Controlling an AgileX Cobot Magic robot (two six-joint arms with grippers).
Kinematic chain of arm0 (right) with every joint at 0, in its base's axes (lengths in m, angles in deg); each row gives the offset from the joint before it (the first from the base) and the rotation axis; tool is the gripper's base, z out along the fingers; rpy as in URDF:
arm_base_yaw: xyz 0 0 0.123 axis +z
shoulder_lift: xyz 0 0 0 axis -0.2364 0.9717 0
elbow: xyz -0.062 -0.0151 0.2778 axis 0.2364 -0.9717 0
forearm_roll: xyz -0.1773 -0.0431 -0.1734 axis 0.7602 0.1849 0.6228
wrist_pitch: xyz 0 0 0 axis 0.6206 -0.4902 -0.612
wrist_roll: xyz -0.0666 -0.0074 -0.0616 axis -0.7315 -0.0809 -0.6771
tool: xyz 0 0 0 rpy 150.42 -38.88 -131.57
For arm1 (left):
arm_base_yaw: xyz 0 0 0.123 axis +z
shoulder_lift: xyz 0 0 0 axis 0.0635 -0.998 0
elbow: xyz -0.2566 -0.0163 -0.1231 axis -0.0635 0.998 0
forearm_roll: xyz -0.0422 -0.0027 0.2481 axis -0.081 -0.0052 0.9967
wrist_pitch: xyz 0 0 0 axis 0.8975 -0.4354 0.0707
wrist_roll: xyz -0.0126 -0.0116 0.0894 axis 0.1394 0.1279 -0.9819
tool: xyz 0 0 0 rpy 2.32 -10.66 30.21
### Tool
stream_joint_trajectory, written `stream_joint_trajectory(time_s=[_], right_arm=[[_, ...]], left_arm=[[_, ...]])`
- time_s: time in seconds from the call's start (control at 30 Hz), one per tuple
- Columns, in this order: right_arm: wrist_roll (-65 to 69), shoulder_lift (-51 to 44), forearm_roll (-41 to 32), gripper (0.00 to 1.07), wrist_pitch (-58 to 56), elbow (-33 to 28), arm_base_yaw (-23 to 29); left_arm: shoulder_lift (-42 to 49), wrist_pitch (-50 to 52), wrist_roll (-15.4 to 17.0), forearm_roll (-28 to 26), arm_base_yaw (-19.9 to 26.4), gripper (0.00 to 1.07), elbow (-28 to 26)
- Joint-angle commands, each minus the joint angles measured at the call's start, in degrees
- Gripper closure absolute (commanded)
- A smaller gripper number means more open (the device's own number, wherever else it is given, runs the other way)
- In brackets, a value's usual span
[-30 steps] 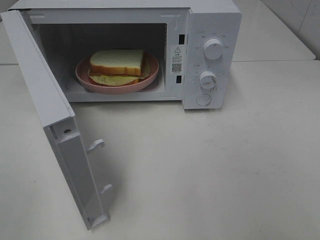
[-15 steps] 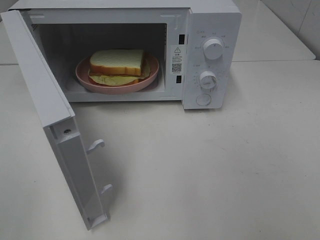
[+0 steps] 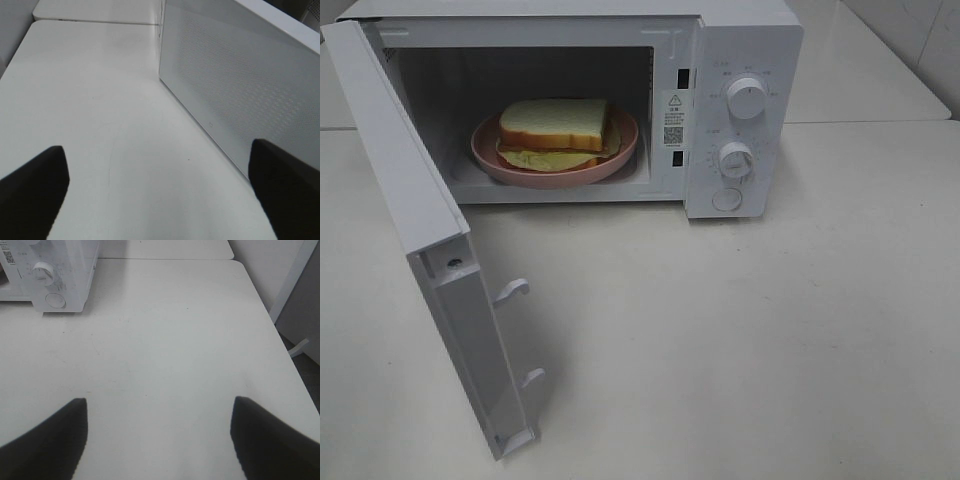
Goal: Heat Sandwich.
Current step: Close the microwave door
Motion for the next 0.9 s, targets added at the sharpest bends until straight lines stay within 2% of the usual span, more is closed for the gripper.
stream_joint_trajectory(time_s=[0.03,0.07,0.17,0.2,0.23,0.3,0.33,0.53,0.63,0.77,0.8,0.9], right_arm=[[-0.63,-1.60,0.06,0.31,0.34,0.06,-0.46],[-0.63,-1.60,0.06,0.31,0.34,0.06,-0.46],[-0.63,-1.60,0.06,0.31,0.34,0.06,-0.46],[-0.63,-1.60,0.06,0.31,0.34,0.06,-0.46],[-0.63,-1.60,0.06,0.31,0.34,0.06,-0.46],[-0.63,-1.60,0.06,0.31,0.34,0.06,-0.46],[-0.63,-1.60,0.06,0.31,0.34,0.06,-0.46],[-0.63,-1.60,0.06,0.31,0.34,0.06,-0.46],[-0.63,-1.60,0.06,0.31,0.34,0.06,-0.46],[-0.63,-1.60,0.06,0.31,0.34,0.06,-0.46],[-0.63,-1.60,0.06,0.31,0.34,0.06,-0.46],[-0.63,-1.60,0.06,0.31,0.34,0.06,-0.46]], left_arm=[[-5.39,4.01,0.40,-0.29,0.29,0.40,-0.29],[-5.39,4.01,0.40,-0.29,0.29,0.40,-0.29],[-8.42,6.88,0.34,0.40,0.29,0.63,-0.23],[-10.49,9.17,0.34,1.78,0.29,0.77,-0.17],[-10.49,9.17,0.34,1.78,0.29,0.77,-0.17],[-12.83,11.69,0.34,2.64,0.29,0.90,-0.17],[-15.13,14.55,0.40,3.15,0.29,1.04,-0.17],[-19.14,23.49,-1.09,3.61,0.29,1.07,1.26],[-21.83,34.43,-1.09,3.61,0.29,1.07,6.13],[-23.95,43.09,-1.09,3.55,0.29,1.07,10.14],[-25.50,48.70,-1.09,3.55,0.29,1.07,12.61],[-27.44,54.26,-1.09,3.55,0.29,1.07,15.24]])
